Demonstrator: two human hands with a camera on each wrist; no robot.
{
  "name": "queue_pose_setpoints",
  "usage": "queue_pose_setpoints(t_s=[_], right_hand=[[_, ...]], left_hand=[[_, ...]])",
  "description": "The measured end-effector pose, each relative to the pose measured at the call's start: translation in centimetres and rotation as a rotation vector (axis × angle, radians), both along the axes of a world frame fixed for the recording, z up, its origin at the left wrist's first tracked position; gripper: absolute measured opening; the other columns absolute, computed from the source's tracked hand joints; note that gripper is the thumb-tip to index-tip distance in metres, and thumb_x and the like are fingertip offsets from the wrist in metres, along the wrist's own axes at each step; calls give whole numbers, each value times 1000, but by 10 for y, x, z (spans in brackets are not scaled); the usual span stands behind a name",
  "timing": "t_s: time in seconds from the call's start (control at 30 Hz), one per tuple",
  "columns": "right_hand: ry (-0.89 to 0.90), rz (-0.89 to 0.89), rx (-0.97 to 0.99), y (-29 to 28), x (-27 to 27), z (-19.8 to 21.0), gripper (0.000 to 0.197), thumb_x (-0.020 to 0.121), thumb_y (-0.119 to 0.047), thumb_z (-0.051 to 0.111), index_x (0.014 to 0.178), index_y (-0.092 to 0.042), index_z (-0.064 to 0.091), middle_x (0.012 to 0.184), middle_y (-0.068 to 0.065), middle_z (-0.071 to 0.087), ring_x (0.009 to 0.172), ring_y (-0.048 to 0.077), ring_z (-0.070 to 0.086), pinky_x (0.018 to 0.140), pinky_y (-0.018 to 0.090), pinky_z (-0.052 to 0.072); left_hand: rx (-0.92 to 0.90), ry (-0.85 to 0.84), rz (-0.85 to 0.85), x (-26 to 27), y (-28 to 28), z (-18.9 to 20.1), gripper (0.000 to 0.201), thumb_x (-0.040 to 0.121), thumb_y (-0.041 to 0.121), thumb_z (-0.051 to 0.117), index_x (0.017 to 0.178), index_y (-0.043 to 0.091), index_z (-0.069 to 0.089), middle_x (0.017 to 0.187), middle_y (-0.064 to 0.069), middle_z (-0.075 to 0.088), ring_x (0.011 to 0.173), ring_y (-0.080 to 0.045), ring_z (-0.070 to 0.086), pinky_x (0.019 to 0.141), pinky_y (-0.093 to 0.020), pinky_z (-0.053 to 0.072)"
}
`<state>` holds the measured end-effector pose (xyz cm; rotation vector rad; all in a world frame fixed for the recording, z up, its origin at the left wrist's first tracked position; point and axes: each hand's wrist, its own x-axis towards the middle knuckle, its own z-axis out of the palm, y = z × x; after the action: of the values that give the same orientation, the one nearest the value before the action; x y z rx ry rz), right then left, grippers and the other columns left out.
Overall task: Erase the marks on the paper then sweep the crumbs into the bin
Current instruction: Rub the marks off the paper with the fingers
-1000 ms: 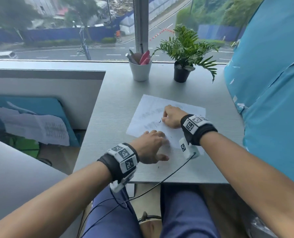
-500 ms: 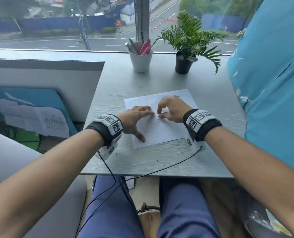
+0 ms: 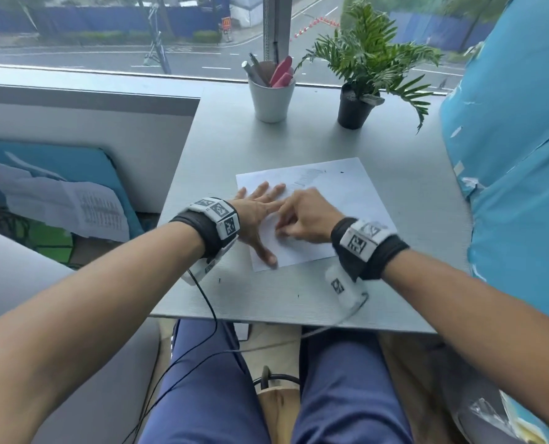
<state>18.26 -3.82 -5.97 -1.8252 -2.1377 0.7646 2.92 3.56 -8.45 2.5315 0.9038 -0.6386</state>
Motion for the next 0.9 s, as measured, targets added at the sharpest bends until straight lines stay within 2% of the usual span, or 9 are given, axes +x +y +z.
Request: queue_pose_setpoints(t_s=[0.13, 0.27, 0.33, 0.43, 0.5, 0.63, 0.77, 0.83, 0.9], right_hand=[[-55, -191, 107, 23, 27, 8, 9, 71, -14, 77, 79, -10, 80, 76, 4, 76, 72, 16, 69, 71, 22, 52], [13, 68, -38, -14, -12, 1, 8, 72, -8, 76, 78, -12, 80, 71, -4, 73, 58, 5, 62, 59, 12, 48], [7, 55, -42, -5, 0, 4, 7, 71, -10, 77, 77, -12, 80, 71, -2, 74, 60, 6, 62, 59, 9, 45], [-28, -149, 73, 22, 31, 10, 7, 71, -13, 77, 77, -11, 80, 74, 5, 76, 63, 8, 63, 68, 17, 52], [-24, -128, 69, 13, 19, 9, 8, 69, -11, 75, 75, -11, 80, 70, 3, 75, 59, 11, 65, 67, 24, 56], [4, 69, -45, -16, -5, 5, 4, 70, -10, 75, 72, -11, 79, 65, -3, 71, 52, 1, 56, 55, 10, 43], [-55, -208, 98, 22, 41, 9, 8, 71, -15, 74, 75, -11, 79, 71, 5, 75, 60, 8, 60, 57, 10, 43], [-69, -131, 73, 11, 26, 7, 8, 70, -13, 72, 72, -10, 79, 68, 4, 74, 57, 12, 62, 60, 17, 50], [-28, 28, -22, -15, 0, 4, 6, 70, -10, 72, 70, -9, 78, 62, -1, 71, 53, 4, 60, 56, 16, 49]], left_hand=[[-8, -28, 39, 1, -3, -2, 147, 48, 78, 79, 154, 42, -15, 161, 9, -28, 147, -22, -28, 117, -60, -12], [5, 4, 49, 5, -8, -2, 149, 48, 79, 79, 153, 38, -19, 160, 6, -30, 146, -26, -29, 117, -62, -10], [-4, -14, 55, 3, -7, -3, 149, 48, 78, 79, 153, 38, -17, 160, 7, -29, 147, -25, -29, 117, -61, -10], [-16, -39, 67, 1, -6, -5, 148, 47, 79, 79, 154, 40, -15, 161, 9, -28, 147, -23, -28, 117, -61, -12], [-12, -25, 67, 3, -7, -3, 148, 47, 78, 79, 154, 40, -16, 160, 9, -29, 147, -24, -28, 117, -61, -12], [-10, -9, 67, 4, -9, -1, 149, 48, 77, 80, 154, 39, -18, 159, 8, -31, 146, -25, -30, 116, -62, -11], [-26, -22, 78, 3, -9, -1, 148, 47, 78, 79, 154, 40, -16, 160, 9, -29, 147, -25, -28, 116, -63, -12], [-12, -13, 76, 5, -9, -1, 148, 47, 78, 79, 154, 39, -17, 160, 8, -29, 147, -25, -28, 116, -63, -11], [1, -2, 72, 6, -11, 0, 149, 48, 78, 79, 153, 38, -18, 160, 6, -30, 147, -26, -28, 117, -64, -9]])
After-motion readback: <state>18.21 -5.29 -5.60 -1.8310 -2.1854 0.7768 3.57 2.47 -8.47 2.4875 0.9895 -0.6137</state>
